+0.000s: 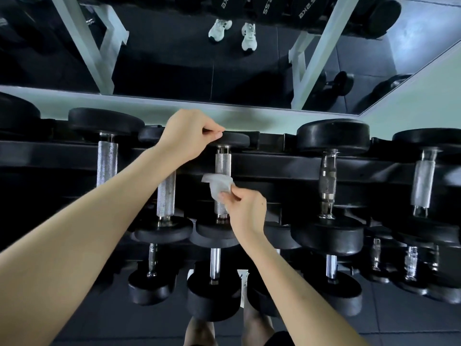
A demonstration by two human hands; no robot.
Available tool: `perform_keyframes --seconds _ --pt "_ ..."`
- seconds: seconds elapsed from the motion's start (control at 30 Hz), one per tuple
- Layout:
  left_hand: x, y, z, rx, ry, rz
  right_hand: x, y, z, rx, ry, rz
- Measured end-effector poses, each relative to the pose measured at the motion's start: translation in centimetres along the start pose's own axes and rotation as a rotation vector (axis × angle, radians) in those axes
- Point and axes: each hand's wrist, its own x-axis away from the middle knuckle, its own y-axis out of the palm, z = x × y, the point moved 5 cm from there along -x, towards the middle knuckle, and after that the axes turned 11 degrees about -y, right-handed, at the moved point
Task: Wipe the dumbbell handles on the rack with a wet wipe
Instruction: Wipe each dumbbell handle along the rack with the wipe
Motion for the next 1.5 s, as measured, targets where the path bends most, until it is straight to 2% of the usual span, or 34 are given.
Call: perform_keyframes --seconds 0.17,0.27,0.47,0.53,0.6,0.7,0.77,0.8,0.9,0.97,1.07,1.13,1.33,1.5 --pt "-0.1 0.2 0.0 -0.025 0.000 0.012 -4.6 -0.8 -1.7 -0.092 -0.018 0.040" --pt "-0.1 0.3 0.0 -0.031 -0.007 0.005 -3.6 -0.6 -0.8 -0.093 -0.022 0.006" --pt "0.0 0.2 0.0 -0.031 -0.030 -0.010 1.1 0.2 2.4 0.058 0.001 -0.220" --pt "0.0 0.2 0.0 -0.030 -0.037 -0.003 0.9 -0.3 2.1 0.122 -0.020 -0.248" --pt "0.0 0.1 0.0 -0.040 -0.035 -0.009 0.1 -1.9 1.3 0.243 -0.070 -0.200" --pt "0.1 0.1 0.0 -0.039 -0.032 -0.021 -1.4 -4.7 0.4 0.544 -0.277 0.002" --pt "0.1 0.1 0.1 -0.027 -0.030 -0.021 -2.3 -4.9 0.8 0.677 -0.339 0.037" --pt "0.2 0.1 0.1 -0.023 -0.029 -0.018 -2.8 -4.6 1.2 0.670 -0.333 0.042" --pt "0.2 0.0 0.0 -0.013 -0.030 -0.010 -3.6 -2.6 1.2 0.395 -0.180 -0.045" --pt "0.1 0.1 0.0 -0.018 -0.034 -0.014 -3.3 -1.5 0.9 0.184 -0.087 -0.031" --pt "0.0 0.4 -0.1 -0.017 -0.033 -0.022 -1.4 -0.4 0.7 -0.305 0.171 -0.023" --pt "0.0 0.4 -0.1 -0.027 -0.030 -0.019 -0.2 0.0 0.6 -0.526 0.275 -0.031" --pt "0.0 0.3 -0.1 -0.050 -0.014 0.000 -0.6 0.7 2.2 -0.676 0.410 0.065" --pt "-0.1 0.4 -0.2 -0.056 -0.014 0.016 -4.4 0.5 1.2 -0.756 0.308 0.108"
